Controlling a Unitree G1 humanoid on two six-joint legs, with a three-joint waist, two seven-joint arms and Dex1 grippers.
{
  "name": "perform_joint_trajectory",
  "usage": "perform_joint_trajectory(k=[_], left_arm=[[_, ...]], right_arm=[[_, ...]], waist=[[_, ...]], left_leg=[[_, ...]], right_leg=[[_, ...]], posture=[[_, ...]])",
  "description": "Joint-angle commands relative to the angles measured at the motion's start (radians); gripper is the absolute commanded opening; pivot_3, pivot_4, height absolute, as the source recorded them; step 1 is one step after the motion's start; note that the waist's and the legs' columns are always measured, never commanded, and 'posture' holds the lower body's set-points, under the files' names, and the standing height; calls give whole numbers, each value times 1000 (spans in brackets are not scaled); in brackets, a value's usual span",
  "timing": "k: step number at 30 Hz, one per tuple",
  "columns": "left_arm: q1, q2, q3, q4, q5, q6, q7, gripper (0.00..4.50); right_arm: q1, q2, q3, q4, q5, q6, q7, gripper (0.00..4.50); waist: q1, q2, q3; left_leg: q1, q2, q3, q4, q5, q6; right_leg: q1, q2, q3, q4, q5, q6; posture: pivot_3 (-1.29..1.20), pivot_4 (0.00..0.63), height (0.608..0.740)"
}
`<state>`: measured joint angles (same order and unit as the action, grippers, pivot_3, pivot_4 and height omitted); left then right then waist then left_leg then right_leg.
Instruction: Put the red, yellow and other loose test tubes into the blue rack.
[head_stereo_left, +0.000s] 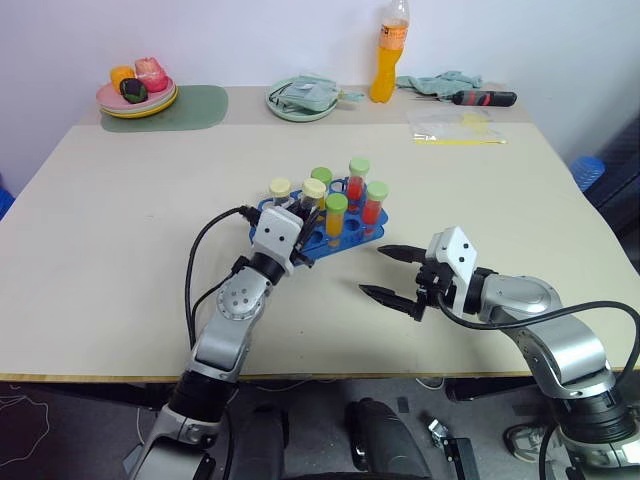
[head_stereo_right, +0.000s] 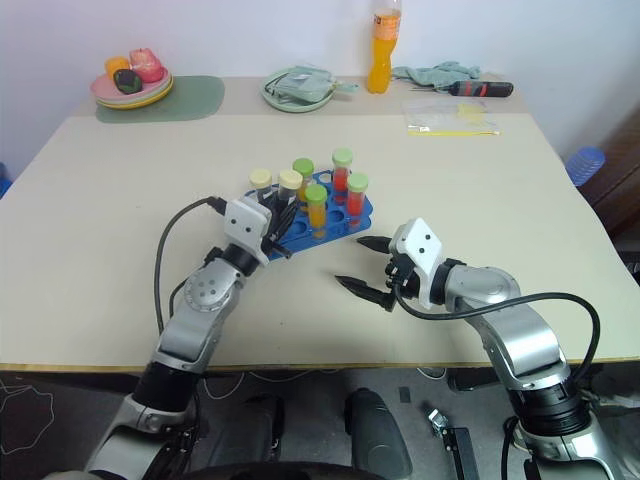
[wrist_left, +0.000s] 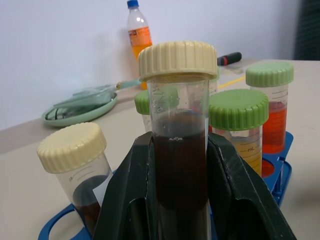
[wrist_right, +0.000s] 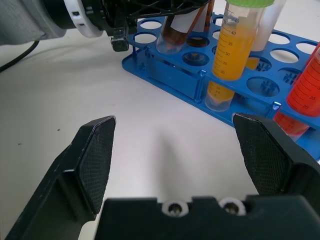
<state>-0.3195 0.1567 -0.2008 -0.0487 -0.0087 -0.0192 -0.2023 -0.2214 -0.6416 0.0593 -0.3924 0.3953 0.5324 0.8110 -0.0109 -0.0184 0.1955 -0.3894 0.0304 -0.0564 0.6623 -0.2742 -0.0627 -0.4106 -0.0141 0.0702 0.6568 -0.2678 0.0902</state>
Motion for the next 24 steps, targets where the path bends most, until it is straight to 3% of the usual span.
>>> perform_joint_trajectory(k=[1,15,22,24], left_arm=[[13,-7,10,20,15,-75,-6,885],[46,-63,55,108,-14,-157,-16,885],[71,-53,80,41,-55,-123,-38,4314],[95,-34,89,-19,-70,-95,-58,4314]], right_arm=[[-19,5,-13,-41,16,-6,-1,4159],[-29,7,-8,-40,19,-3,0,4159],[-30,4,-12,-46,25,3,3,4159],[-30,-2,-17,-43,28,2,12,4159]], waist=[[0,0,0],[0,0,-1],[-3,1,-1],[-5,1,-1]], left_leg=[[0,0,0,0,0,0],[1,0,0,0,0,0],[0,0,0,0,0,0],[0,0,-1,0,0,0]], right_leg=[[0,0,0,0,0,0],[1,0,0,0,0,0],[0,0,0,0,0,0],[0,0,0,0,0,0]], posture=[[0,150,740],[0,150,740],[0,150,740],[0,150,740]])
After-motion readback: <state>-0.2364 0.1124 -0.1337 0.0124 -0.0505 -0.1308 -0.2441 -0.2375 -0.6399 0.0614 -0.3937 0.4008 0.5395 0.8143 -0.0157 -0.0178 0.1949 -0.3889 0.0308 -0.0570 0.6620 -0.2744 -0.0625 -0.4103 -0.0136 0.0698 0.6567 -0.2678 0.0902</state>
